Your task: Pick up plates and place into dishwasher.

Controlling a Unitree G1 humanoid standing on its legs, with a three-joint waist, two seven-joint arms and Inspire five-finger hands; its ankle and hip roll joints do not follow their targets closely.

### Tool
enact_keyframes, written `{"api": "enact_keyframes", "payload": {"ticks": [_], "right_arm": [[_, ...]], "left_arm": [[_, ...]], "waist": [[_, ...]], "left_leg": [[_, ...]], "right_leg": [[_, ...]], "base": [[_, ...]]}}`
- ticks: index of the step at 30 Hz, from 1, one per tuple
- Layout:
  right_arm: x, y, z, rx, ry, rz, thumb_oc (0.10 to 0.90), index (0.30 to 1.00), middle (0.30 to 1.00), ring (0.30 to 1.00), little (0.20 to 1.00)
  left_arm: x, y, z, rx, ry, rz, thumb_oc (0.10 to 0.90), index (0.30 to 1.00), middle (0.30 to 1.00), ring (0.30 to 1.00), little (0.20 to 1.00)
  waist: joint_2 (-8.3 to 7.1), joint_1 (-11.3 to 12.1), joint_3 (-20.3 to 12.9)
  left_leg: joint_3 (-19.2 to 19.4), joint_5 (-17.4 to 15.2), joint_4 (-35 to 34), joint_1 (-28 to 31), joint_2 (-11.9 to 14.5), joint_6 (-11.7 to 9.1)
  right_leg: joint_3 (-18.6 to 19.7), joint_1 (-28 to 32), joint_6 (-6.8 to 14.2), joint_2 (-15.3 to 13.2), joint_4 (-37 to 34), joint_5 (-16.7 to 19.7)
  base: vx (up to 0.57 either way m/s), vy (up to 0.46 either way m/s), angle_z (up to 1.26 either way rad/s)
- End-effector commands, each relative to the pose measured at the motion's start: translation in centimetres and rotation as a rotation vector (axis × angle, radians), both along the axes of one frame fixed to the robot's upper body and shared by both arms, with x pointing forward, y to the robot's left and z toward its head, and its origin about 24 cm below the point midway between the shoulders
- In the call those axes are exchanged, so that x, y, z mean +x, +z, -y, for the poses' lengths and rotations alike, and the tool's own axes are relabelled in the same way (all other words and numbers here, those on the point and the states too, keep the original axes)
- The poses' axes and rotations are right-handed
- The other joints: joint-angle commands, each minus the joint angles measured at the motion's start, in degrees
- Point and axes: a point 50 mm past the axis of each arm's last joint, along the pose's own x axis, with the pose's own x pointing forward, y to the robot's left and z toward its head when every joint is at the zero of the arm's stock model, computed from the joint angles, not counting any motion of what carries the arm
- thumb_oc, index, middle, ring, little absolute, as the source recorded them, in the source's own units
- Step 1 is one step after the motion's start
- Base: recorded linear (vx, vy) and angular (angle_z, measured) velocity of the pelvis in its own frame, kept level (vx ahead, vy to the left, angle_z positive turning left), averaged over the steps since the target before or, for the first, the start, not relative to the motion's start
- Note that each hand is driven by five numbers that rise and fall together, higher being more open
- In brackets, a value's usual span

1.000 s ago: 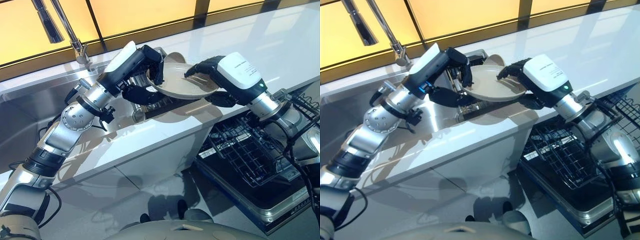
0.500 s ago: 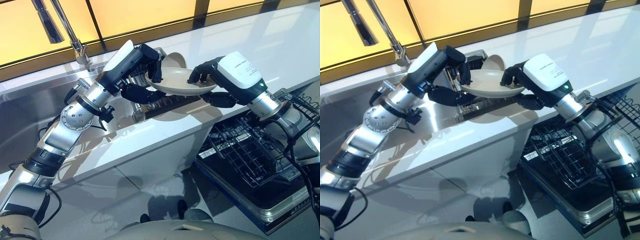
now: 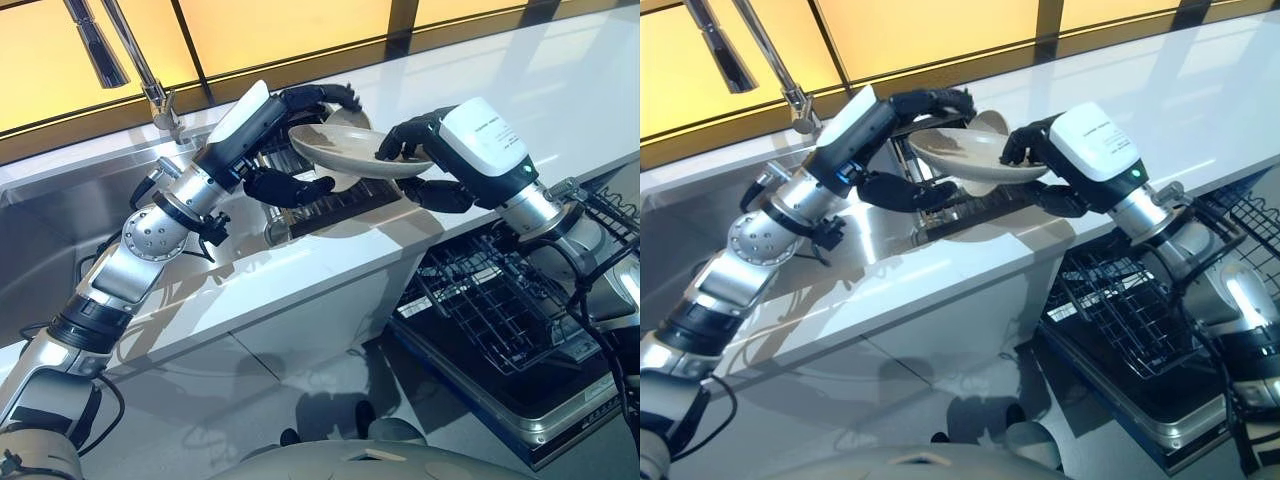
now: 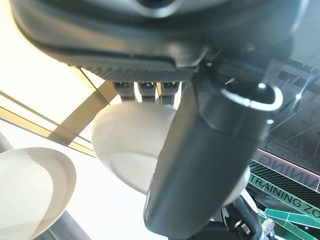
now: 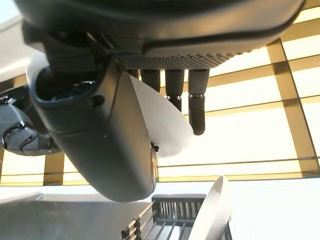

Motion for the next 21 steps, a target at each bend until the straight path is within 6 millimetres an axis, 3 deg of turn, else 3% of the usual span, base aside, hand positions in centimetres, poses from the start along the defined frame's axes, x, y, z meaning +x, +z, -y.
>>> {"api": "enact_keyframes", "payload": {"ticks": [1,14,21], "right_arm": [[-1.0,5.4,0.0,0.177,0.064,0.276,0.1,0.3,0.3,0.3,0.2],[-2.1,5.7,2.4,0.152,-0.048,0.357,0.1,0.3,0.3,0.3,0.2],[-3.9,5.7,5.4,0.159,-0.175,0.433,0.1,0.3,0.3,0.3,0.2]], "left_arm": [[0.1,3.7,0.2,-0.113,-0.06,0.134,0.8,0.9,0.9,0.9,0.9],[-0.1,2.6,-1.4,-0.109,0.021,0.15,0.8,0.9,0.9,0.9,0.9],[-0.9,2.3,-2.9,-0.148,0.068,0.17,0.8,0.9,0.9,0.9,0.9]], "waist": [[-0.81,0.09,-4.83],[-1.03,-0.71,-4.97],[-1.18,-1.96,-5.0]], "left_leg": [[-2.76,-4.84,0.43,0.2,-2.83,0.99],[-2.21,-4.95,0.36,0.29,-2.67,1.01],[-1.26,-4.93,0.32,0.28,-2.38,0.98]], "right_leg": [[-1.21,0.2,4.64,1.69,2.11,-3.46],[-0.77,-0.01,4.76,1.82,2.15,-3.42],[0.05,-0.57,4.91,2.07,2.42,-3.3]], "base": [[0.0,0.0,0.0],[0.0,0.0,0.0],[0.0,0.0,-0.03]]}}
